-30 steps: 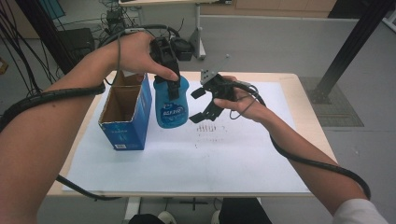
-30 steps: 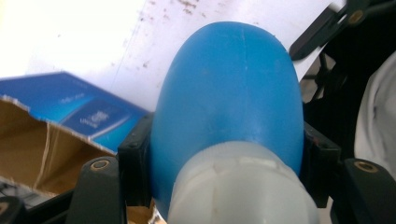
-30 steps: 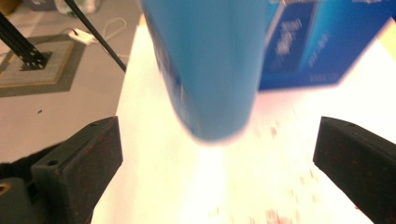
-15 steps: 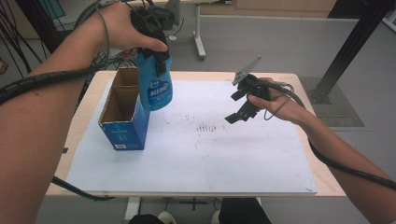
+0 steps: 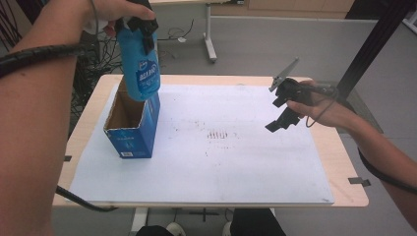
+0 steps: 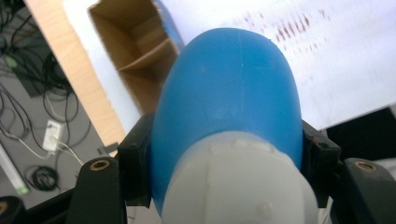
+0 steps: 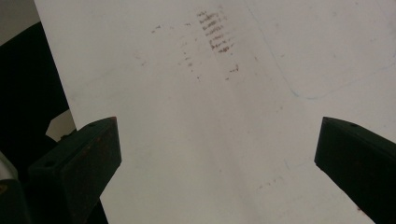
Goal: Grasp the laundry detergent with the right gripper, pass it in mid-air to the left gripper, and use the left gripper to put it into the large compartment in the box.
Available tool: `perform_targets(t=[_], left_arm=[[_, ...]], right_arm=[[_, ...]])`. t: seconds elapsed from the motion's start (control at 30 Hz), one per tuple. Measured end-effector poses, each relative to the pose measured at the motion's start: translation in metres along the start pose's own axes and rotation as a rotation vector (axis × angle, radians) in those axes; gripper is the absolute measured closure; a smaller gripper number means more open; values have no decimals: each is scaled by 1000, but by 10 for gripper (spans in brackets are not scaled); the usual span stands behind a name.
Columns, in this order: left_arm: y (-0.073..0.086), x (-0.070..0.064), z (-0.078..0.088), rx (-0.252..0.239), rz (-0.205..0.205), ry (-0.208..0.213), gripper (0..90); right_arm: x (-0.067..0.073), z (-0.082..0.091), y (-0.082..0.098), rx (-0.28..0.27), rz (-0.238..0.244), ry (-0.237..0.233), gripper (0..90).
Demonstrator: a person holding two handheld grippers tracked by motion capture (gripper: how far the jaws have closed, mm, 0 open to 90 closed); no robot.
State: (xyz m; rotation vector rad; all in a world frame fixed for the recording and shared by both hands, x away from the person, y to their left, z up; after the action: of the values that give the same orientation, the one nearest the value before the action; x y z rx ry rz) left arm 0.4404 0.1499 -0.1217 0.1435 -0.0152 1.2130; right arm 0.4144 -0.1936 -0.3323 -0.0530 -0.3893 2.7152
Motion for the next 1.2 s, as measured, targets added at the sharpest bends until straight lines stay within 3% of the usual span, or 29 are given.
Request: perform_targets(t=[0.03,0.07,0.1,0.13,0.17,0.2,0.23,0.27,0.3,0.33,0.53,0.57,0.8,1.2], left_arm=[[0,4,1,-2,28,3,368],[0,12,4,-11,90,11,368],[0,12,4,-11,90,11,368],[0,20,4,-19,154,22,368],[1,24,5,-17,182,26,368],[1,24,5,-17,182,26,368],[2,34,5,-22,239,28,368],[2,34,5,-22,239,28,368],[3,40,5,-22,285,32,368],[3,40,5,-22,285,32,368],[8,61,3,-37,404,26,368],[9,66,0,-45,440,37,368],[11,78,-9,-66,517,67,369],[9,84,-33,-53,535,94,369]], right_arm=[[-1,2,2,6,-2,7,4],[-1,5,6,20,-7,9,4],[-1,5,6,20,-7,9,4],[-1,7,10,32,-11,8,4],[-1,8,12,36,-17,9,4],[-1,8,12,36,-17,9,4],[0,8,14,46,-18,9,4],[0,8,14,46,-18,9,4],[-1,9,16,50,-16,15,4],[-1,9,16,50,-16,15,4],[-3,12,21,50,-13,28,4],[-3,12,21,48,-14,27,4],[-3,10,25,51,-8,12,4],[-3,10,24,39,1,6,4]])
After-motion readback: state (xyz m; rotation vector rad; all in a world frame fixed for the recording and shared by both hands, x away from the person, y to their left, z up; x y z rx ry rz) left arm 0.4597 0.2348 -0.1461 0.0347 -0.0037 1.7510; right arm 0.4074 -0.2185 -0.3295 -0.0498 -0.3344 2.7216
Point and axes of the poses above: each handheld gripper's, and its own axes: z roughly backward along the jaws, y roughly out of its underside, x roughly to its left, the point moved 9 cm from there along -z, roughly forward along the jaws, and after that the axes turned 10 degrees about x, right-handed, at the moved point
